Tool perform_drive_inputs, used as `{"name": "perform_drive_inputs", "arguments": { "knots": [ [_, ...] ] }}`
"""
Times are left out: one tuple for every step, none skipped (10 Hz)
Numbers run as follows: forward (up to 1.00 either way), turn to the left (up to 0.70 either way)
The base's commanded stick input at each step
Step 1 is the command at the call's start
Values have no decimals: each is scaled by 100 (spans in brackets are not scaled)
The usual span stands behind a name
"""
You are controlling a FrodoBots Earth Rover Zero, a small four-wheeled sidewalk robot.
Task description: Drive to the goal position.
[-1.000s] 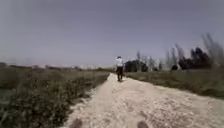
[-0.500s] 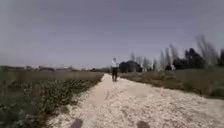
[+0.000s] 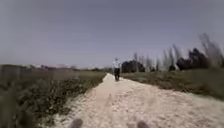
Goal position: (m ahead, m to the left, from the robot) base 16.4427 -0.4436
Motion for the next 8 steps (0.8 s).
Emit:
{"name": "perform_drive_inputs", "arguments": {
  "knots": [
    [70, 0],
    [70, 0],
    [70, 0],
    [70, 0],
    [70, 0],
    [70, 0],
    [70, 0],
    [70, 0]
  ]
}}
